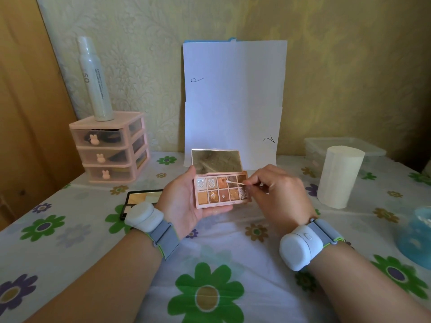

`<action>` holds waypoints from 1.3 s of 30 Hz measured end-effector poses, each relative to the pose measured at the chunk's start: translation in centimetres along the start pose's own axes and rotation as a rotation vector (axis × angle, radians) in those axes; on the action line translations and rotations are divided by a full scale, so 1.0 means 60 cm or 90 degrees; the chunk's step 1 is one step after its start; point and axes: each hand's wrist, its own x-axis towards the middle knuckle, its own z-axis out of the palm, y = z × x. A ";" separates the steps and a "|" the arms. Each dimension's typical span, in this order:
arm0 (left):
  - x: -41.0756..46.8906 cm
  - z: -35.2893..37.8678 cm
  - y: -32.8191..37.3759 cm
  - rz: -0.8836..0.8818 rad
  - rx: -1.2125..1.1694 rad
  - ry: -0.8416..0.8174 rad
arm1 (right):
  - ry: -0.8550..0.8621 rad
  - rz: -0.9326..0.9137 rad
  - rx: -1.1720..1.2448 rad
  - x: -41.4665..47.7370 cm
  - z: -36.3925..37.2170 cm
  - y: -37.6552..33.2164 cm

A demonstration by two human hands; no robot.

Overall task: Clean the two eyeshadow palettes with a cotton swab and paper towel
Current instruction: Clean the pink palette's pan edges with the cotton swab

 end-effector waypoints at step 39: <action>0.002 -0.006 0.000 -0.021 0.019 -0.028 | 0.041 0.016 -0.003 0.000 0.001 0.003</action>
